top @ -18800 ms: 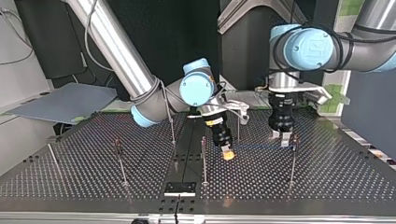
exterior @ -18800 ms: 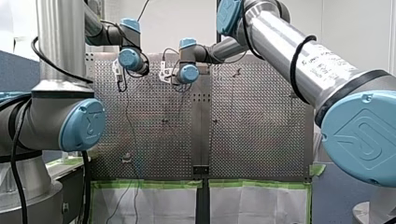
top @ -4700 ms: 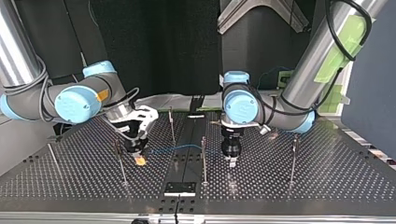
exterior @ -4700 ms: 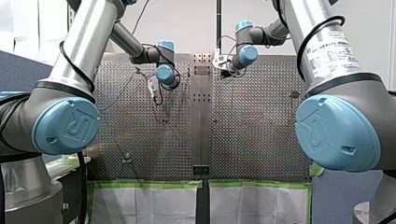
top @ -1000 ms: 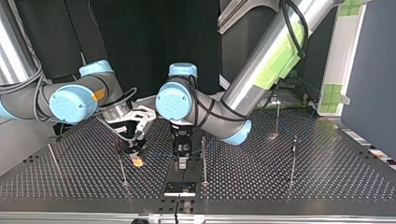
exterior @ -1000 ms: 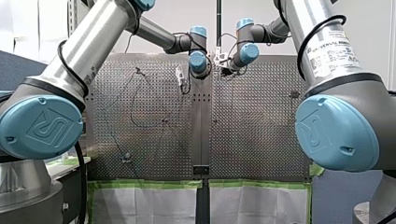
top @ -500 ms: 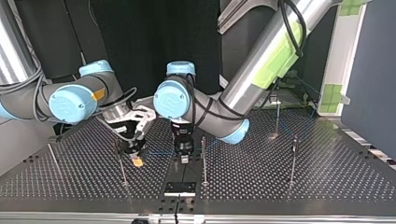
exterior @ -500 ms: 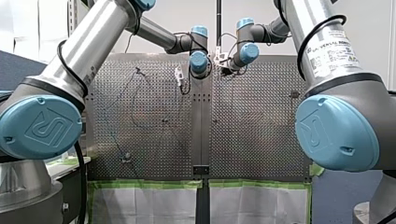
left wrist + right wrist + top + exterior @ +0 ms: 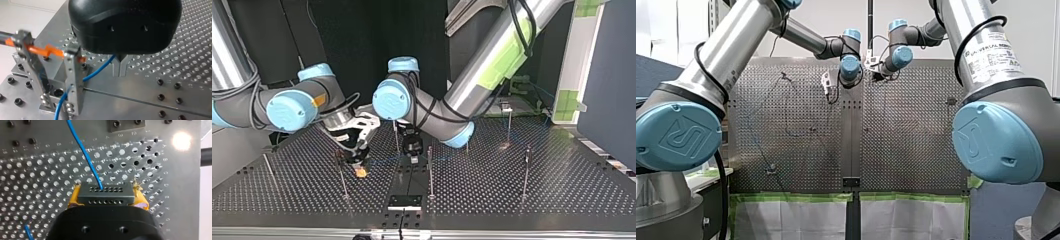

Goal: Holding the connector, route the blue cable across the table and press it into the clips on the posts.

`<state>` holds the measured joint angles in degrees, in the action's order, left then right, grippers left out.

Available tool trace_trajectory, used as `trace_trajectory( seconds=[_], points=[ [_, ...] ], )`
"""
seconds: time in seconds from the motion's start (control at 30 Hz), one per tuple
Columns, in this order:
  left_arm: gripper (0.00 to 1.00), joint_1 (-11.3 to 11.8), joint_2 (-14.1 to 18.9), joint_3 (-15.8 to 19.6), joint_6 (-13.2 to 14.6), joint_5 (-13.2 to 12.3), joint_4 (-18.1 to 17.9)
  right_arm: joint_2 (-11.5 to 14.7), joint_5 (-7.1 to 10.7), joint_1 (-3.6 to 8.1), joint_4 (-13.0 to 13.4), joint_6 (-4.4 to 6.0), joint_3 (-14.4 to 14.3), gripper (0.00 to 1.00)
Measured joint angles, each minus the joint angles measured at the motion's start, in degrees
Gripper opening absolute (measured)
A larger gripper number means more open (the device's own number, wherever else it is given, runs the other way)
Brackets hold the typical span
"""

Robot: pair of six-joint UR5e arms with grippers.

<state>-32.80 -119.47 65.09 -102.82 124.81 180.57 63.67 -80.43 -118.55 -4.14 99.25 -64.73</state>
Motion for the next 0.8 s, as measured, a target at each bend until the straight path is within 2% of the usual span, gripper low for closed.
trace_trajectory(
  seconds=[0.2,0.4,0.63,0.8],
  points=[
    [0.00,-0.7,1.8,2.5,0.0,0.1,-2.2,0.0,0.00,-0.20,-0.1,0.24,-2.1,0.00],
    [0.00,-1.0,2.2,5.1,-0.3,-0.3,-4.8,0.0,0.00,-0.22,-0.1,0.26,-4.3,0.00],
    [0.00,-0.8,2.2,8.4,-0.6,-2.6,-8.0,0.4,-0.01,0.04,-0.2,0.26,-5.4,0.00],
    [0.00,-0.2,2.1,10.9,-1.6,-4.3,-10.6,0.5,-0.15,0.36,0.0,0.10,-7.2,0.00]
  ],
)
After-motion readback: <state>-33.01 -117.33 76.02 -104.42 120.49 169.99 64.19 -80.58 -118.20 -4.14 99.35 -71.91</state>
